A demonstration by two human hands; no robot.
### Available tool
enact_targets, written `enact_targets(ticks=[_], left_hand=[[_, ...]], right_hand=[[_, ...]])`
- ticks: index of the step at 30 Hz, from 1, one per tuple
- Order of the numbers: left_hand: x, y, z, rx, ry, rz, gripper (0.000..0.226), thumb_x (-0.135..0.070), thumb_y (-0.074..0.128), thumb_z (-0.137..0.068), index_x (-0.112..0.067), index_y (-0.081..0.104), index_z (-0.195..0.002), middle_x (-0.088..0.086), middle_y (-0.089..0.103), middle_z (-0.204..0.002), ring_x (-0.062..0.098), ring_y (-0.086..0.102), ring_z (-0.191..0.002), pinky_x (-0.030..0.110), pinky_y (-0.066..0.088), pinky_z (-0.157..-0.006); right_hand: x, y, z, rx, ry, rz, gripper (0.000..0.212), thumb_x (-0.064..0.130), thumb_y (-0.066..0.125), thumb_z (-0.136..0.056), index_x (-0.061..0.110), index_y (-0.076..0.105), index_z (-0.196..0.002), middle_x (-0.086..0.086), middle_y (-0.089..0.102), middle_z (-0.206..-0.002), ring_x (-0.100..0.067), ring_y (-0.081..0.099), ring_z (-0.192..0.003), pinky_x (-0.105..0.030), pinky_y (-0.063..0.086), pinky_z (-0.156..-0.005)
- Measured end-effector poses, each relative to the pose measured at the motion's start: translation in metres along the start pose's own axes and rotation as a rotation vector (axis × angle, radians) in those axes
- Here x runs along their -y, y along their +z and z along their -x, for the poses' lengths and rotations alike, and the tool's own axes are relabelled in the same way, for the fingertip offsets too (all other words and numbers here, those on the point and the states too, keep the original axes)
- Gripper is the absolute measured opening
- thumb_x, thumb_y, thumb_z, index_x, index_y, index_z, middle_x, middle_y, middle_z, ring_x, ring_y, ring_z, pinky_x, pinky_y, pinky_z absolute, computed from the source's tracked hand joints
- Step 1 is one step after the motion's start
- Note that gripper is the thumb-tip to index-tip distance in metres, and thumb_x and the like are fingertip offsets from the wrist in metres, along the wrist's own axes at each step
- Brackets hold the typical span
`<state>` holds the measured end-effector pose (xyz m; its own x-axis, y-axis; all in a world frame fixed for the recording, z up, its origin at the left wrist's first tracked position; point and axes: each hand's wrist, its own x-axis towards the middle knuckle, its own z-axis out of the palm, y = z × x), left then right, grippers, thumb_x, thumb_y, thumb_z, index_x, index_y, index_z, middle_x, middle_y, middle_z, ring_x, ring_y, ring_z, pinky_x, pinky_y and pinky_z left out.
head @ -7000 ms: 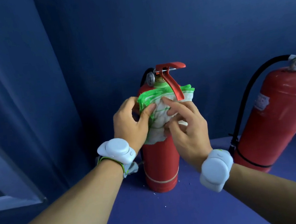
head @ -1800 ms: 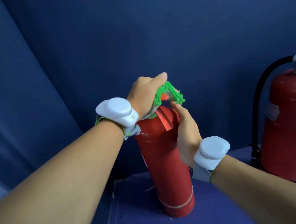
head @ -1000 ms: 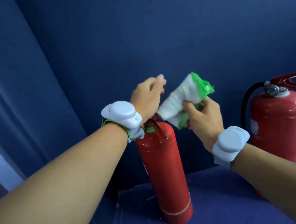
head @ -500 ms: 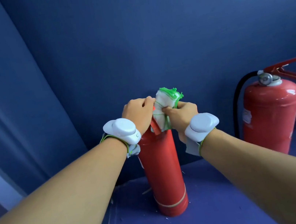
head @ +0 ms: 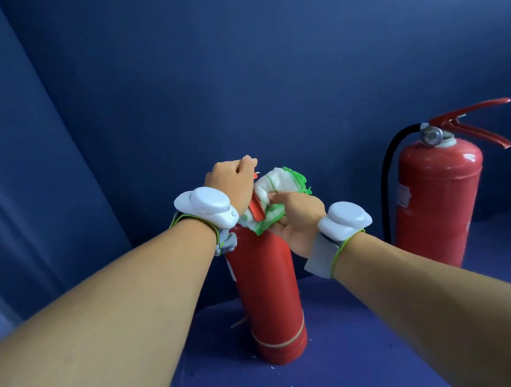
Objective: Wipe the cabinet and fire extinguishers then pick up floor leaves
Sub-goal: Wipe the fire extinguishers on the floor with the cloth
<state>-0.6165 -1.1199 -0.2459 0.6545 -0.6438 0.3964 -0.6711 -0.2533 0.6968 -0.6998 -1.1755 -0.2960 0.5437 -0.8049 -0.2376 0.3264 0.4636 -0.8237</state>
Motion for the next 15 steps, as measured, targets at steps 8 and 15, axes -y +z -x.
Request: enact_targets(ticks=[8, 15], left_hand=[[-0.014, -0.007, -0.004, 0.148, -0.062, -0.195, 0.046, -0.031, 0.037, -0.105, 0.004, 0.067, -0.109, 0.025, 0.067, -0.114, 0.041, 0.060, -0.110, 0.038, 0.045, -0.086], [-0.080, 0.029, 0.001, 0.188, 0.107, -0.302, 0.040, -0.037, 0.044, -0.098, -0.007, 0.069, -0.084, 0.011, 0.071, -0.085, 0.032, 0.059, -0.084, 0.039, 0.052, -0.082]], right_hand=[[0.021, -0.048, -0.001, 0.169, -0.057, 0.216, 0.014, 0.001, 0.067, -0.084, 0.003, 0.069, -0.098, -0.018, 0.072, -0.097, -0.032, 0.071, -0.082, -0.040, 0.059, -0.065], [0.071, -0.095, 0.007, 0.170, -0.351, 0.542, 0.043, 0.040, 0.081, -0.077, 0.003, 0.070, -0.097, -0.013, 0.075, -0.094, -0.024, 0.073, -0.082, -0.041, 0.059, -0.077]])
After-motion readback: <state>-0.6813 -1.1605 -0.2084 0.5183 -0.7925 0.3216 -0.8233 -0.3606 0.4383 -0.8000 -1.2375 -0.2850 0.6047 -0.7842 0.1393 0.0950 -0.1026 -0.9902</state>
